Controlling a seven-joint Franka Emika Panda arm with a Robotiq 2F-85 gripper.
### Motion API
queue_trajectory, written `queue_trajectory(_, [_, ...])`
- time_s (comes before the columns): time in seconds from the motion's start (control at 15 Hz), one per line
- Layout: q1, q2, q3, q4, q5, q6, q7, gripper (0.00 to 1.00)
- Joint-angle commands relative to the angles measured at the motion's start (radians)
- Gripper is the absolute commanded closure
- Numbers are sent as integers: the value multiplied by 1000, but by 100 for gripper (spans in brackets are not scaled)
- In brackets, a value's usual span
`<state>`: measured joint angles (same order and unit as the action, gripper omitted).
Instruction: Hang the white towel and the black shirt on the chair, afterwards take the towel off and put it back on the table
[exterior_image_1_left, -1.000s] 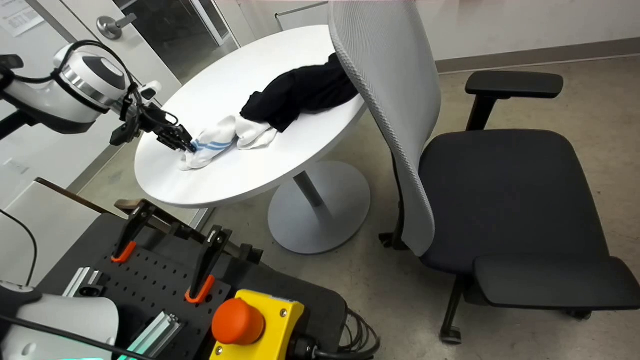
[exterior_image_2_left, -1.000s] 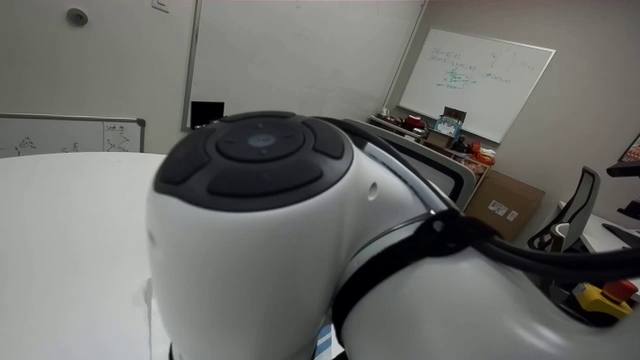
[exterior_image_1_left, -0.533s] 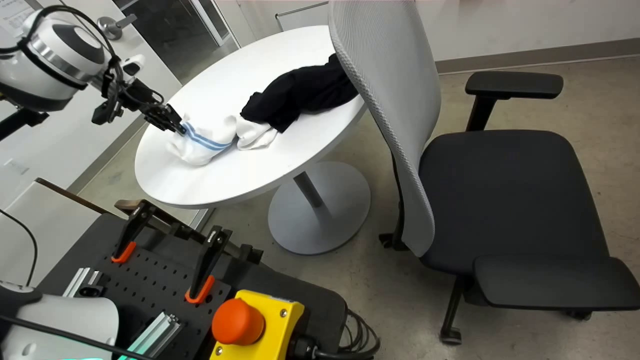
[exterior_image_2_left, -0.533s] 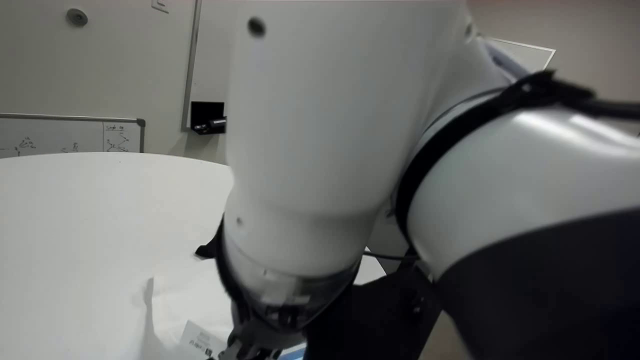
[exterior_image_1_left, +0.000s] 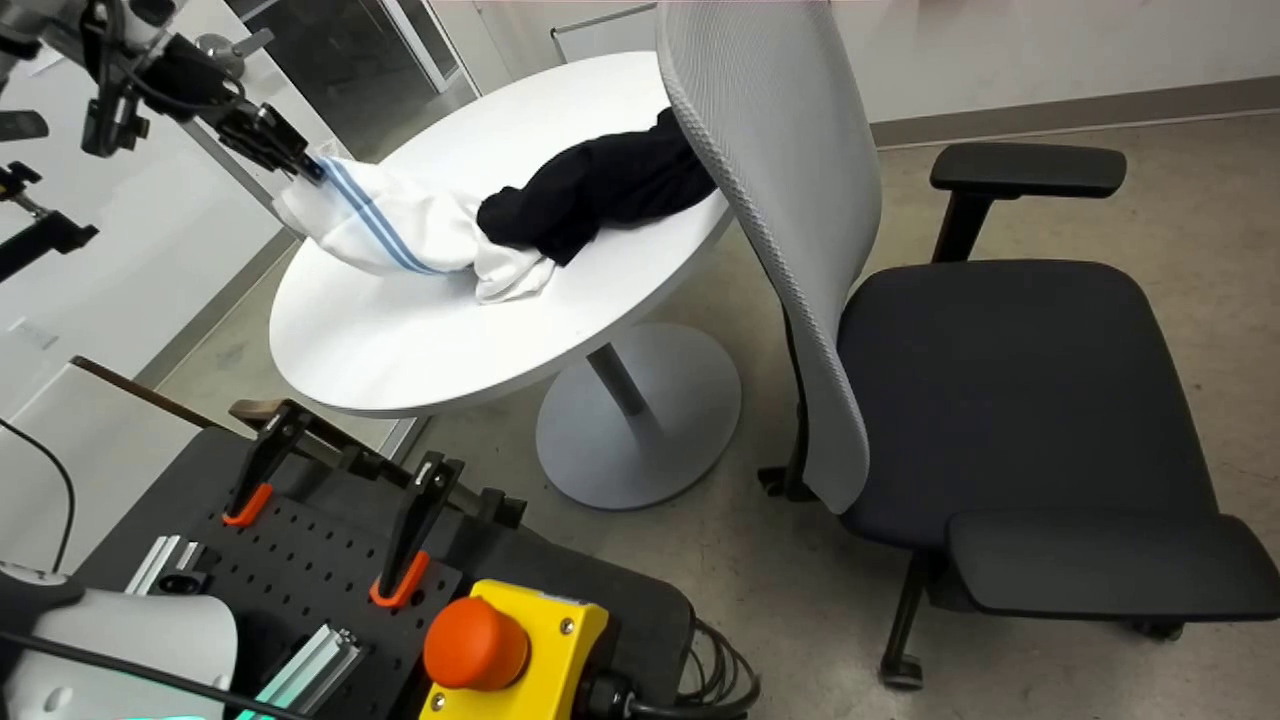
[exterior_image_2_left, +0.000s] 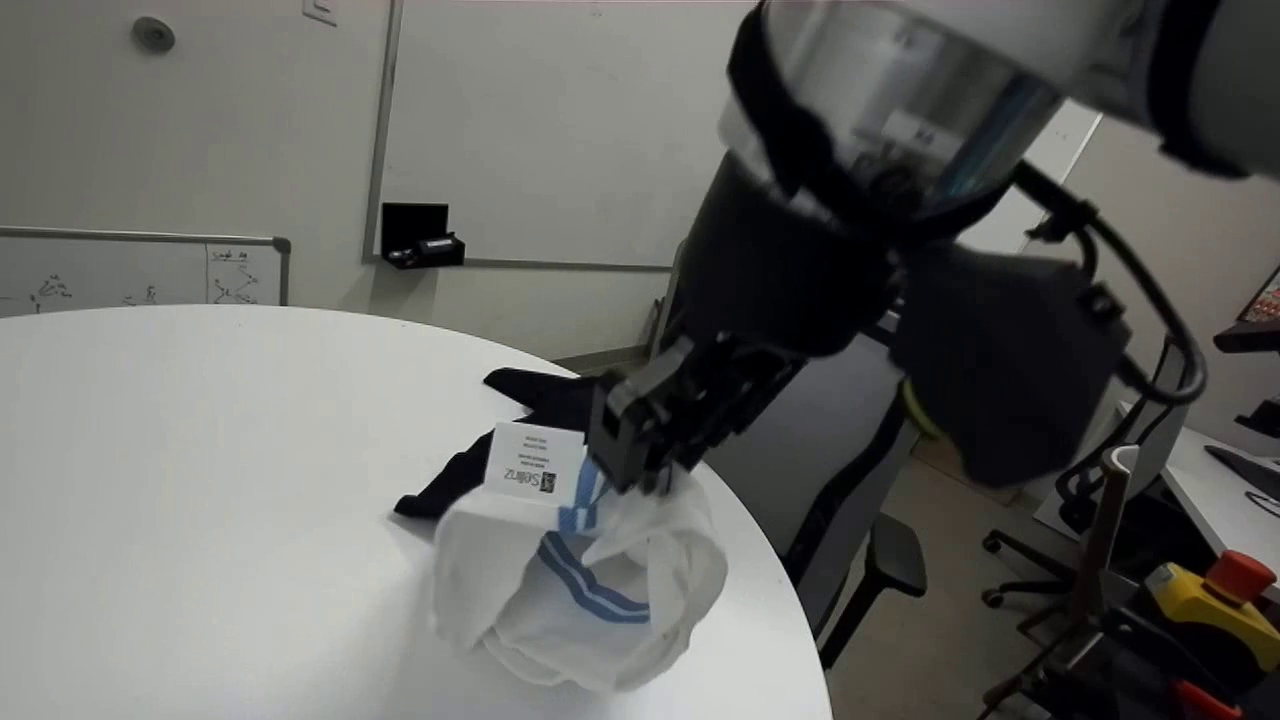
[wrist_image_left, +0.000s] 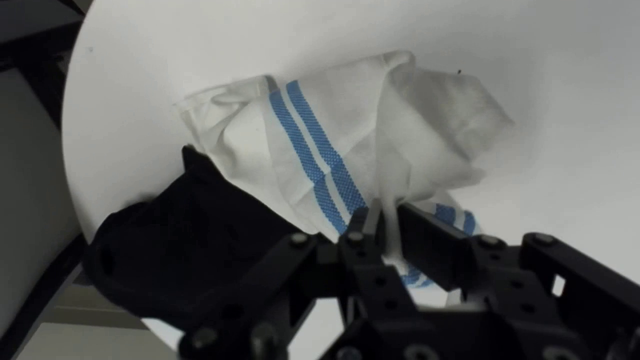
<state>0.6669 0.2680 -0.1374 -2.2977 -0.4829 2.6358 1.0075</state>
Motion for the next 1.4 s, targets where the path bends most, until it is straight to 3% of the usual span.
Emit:
queue_trajectory(0.0, [-72, -218, 30, -98, -141, -40, 116, 97])
queue_trajectory(0.27, [-240, -408, 173, -120, -218, -107, 161, 97])
queue_trajectory(0.53, [-378, -583, 293, -130, -183, -146, 139, 97])
queue_trajectory(0.73, [-455, -693, 345, -131, -157, -172, 116, 97])
queue_trajectory(1.0, [-538, -796, 362, -119, -129, -205, 90, 97])
queue_trajectory(1.33, [-638, -886, 324, -121, -66, -236, 41, 97])
